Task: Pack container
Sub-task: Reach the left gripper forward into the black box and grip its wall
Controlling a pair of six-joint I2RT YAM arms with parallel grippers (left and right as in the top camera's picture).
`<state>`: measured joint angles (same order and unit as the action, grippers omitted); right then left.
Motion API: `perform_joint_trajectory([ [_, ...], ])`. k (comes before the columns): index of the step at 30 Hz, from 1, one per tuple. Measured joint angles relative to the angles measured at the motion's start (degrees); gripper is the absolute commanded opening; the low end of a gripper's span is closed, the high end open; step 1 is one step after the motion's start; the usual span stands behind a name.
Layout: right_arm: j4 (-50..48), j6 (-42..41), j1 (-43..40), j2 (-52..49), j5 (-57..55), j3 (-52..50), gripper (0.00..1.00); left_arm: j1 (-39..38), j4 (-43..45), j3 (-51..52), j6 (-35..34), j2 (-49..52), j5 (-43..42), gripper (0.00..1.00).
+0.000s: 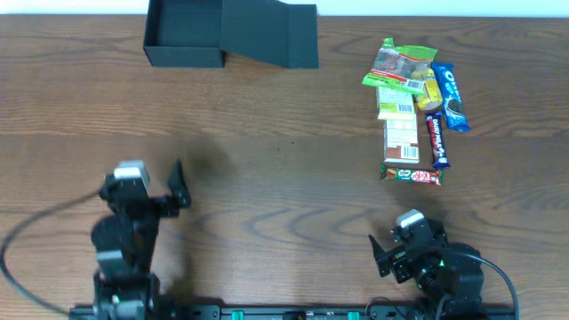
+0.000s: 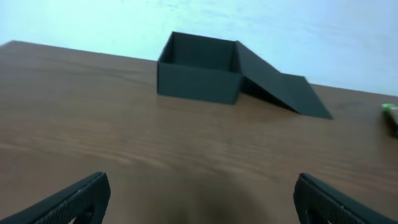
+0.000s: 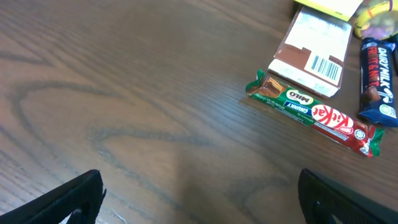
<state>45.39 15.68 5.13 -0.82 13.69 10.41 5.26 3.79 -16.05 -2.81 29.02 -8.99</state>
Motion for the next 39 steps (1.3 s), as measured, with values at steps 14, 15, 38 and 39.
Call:
perform_joint_trajectory([
  [14,-0.04,0.0,0.0,0.17,0.0,-0.02,0.99,0.0,3.43,-41.9,10.8,54.62,-2.23,0.95],
  [15,-0.02,0.0,0.0,0.24,0.0,-0.04,0.99,0.0,3.65,-46.03,11.26,59.06,-2.71,0.95],
  [38,-0.02,0.0,0.0,0.2,0.02,-0.04,0.99,0.0,-17.38,-110.07,12.94,116.13,-14.95,0.95],
  [39,-0.04,0.0,0.0,0.2,0.0,-0.04,0.99,-0.02,-18.82,-110.14,12.94,116.43,-15.13,0.95],
])
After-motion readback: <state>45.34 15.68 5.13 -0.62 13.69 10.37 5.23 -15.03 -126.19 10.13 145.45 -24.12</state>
